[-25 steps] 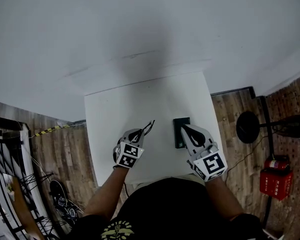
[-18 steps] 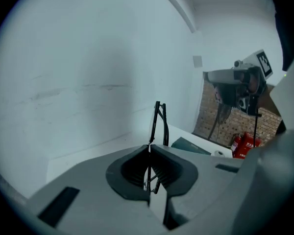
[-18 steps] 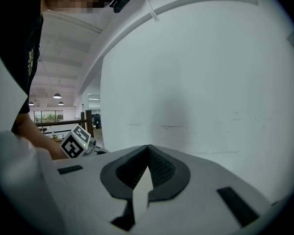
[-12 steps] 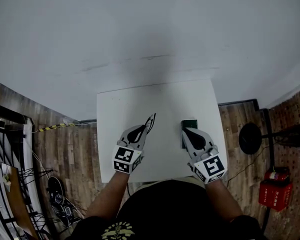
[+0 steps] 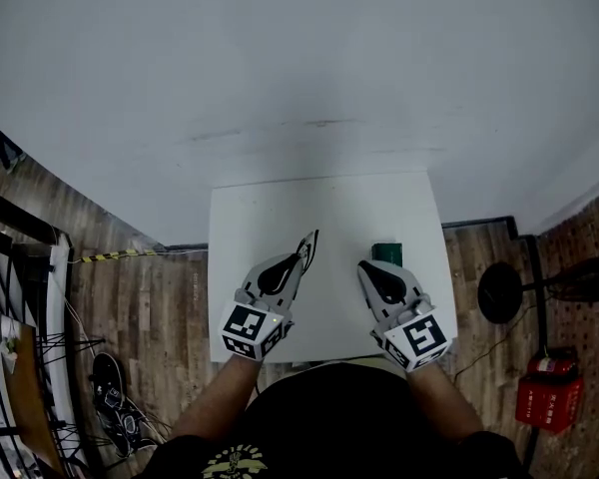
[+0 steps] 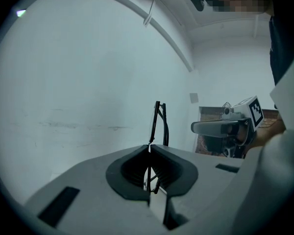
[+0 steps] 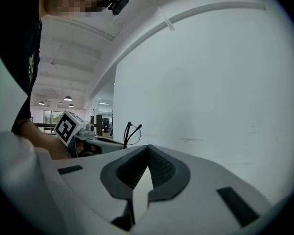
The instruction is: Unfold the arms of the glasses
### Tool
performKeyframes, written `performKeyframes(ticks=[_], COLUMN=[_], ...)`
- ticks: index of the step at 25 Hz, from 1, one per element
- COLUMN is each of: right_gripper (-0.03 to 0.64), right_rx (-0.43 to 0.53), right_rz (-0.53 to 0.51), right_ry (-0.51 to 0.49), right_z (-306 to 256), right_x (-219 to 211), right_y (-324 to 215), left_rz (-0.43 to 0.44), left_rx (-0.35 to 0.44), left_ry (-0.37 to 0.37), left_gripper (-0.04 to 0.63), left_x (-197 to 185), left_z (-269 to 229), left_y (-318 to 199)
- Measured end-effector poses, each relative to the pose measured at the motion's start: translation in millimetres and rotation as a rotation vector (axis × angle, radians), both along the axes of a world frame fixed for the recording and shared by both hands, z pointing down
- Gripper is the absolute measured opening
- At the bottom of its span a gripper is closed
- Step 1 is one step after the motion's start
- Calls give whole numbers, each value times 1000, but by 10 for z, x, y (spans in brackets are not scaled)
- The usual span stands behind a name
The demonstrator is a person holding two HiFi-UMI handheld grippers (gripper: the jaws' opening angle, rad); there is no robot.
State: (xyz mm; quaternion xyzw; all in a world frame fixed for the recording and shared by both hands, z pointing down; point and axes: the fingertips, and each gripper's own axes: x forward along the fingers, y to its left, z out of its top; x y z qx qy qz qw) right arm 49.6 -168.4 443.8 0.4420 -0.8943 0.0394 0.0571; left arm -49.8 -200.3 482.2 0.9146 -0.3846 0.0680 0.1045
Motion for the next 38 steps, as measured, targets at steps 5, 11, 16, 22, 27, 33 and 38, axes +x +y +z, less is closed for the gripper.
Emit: performKeyframes(ticks=[5,11,16,22,27,33,38], right_gripper=[0,0,79,87,87,87,56], right_rx=[-36,-62,-86,-102,-109,-107,-110], right_rz=[-66,-149,-204,-226,-253,-263,-282], right_ry=[-106,-272,-318,-334,-348,-361,-378], right_z=[-145,-304,-347,-335,-370,-423,-443], right_x=[-264,-532,-773,-956,-1085,-1158,-1174], right_y=[177,372,533,650,737,802,886], left_rz=[0,23,54,77,126,147,161], left_rx=[86,101,99,98,103,106,107], left_ry=[-3,36,40,34,75,90,97], left_gripper=[21,21,21,21,21,21,21], left_x=[-84,-186,-279,-366,-374,-423,-396], left_z=[-224,-333,-341,-278,-322,-308,-332], left_y=[241,479,670,827,966,1052,1104])
